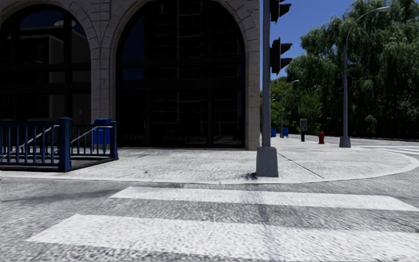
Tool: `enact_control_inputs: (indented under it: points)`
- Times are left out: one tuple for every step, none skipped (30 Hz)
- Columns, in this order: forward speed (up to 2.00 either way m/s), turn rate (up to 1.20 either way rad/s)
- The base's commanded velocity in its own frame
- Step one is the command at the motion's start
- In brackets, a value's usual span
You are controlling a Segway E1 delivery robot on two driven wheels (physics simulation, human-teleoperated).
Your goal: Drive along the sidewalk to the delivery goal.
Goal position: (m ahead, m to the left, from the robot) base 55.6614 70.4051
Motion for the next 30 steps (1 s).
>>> enact_control_inputs:
  points:
    - [1.66, 0.0]
    - [1.66, 0.0]
    - [1.66, 0.0]
    - [1.66, 0.0]
    - [1.66, 0.0]
    - [1.66, 0.0]
    - [1.66, 0.0]
    - [1.66, 0.0]
    - [1.66, 0.0]
    - [1.66, 0.0]
    - [1.66, 0.09]
    - [1.66, 0.09]
    - [1.66, 0.14]
    - [1.66, 0.17]
    - [1.66, 0.18]
    - [1.66, 0.18]
    - [1.66, 0.18]
    - [1.66, 0.18]
    - [1.66, 0.18]
    - [1.66, 0.18]
    - [1.66, 0.18]
    - [1.66, 0.18]
    - [1.66, 0.18]
    - [1.66, 0.18]
    - [1.66, 0.18]
    - [1.66, 0.18]
    - [1.66, 0.18]
    - [1.66, 0.18]
    - [1.66, 0.18]
    - [1.66, 0.18]
